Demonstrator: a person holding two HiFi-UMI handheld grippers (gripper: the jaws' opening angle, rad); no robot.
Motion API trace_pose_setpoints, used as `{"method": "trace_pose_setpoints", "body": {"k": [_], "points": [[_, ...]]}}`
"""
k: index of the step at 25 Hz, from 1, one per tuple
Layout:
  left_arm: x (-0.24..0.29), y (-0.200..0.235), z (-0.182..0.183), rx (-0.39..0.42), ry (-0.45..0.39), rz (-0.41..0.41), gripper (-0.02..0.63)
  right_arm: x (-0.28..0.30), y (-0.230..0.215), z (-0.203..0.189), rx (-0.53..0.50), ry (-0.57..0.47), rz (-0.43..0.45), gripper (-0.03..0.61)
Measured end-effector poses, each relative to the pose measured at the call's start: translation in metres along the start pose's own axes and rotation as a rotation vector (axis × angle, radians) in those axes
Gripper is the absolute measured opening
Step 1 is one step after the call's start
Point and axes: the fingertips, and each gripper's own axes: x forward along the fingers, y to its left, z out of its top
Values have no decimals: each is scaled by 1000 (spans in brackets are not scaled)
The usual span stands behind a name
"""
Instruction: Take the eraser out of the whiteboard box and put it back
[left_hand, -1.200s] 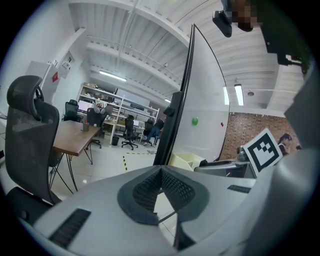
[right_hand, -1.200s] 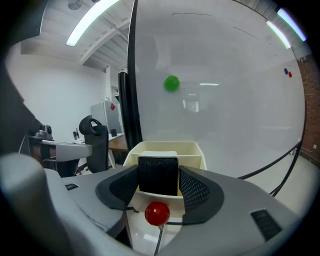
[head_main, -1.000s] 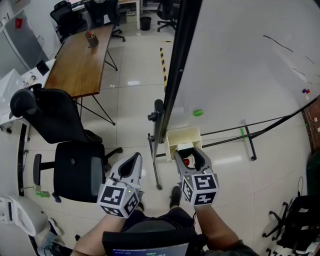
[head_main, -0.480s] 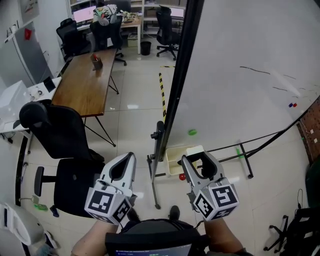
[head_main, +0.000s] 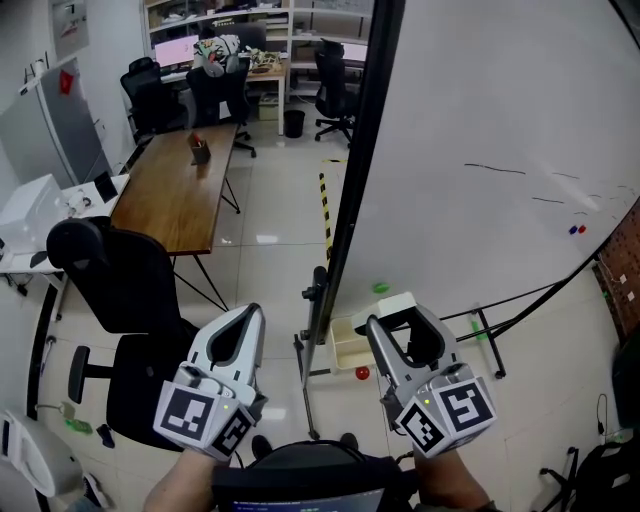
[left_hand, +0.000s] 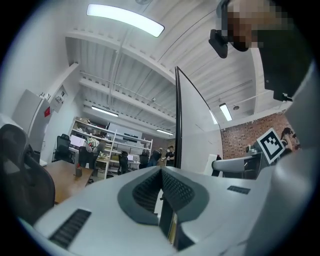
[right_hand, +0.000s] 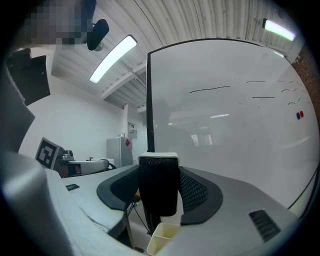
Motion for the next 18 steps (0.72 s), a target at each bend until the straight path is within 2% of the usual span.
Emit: {"method": "trace_pose_setpoints", "body": {"k": [14,18], "points": [[1,-4,-2,2,12,-13,32,0,1,4,3,-8,6,262],[1,-2,-4,-24,7,-4,32,0,0,2,5,-4,5,262]]}}
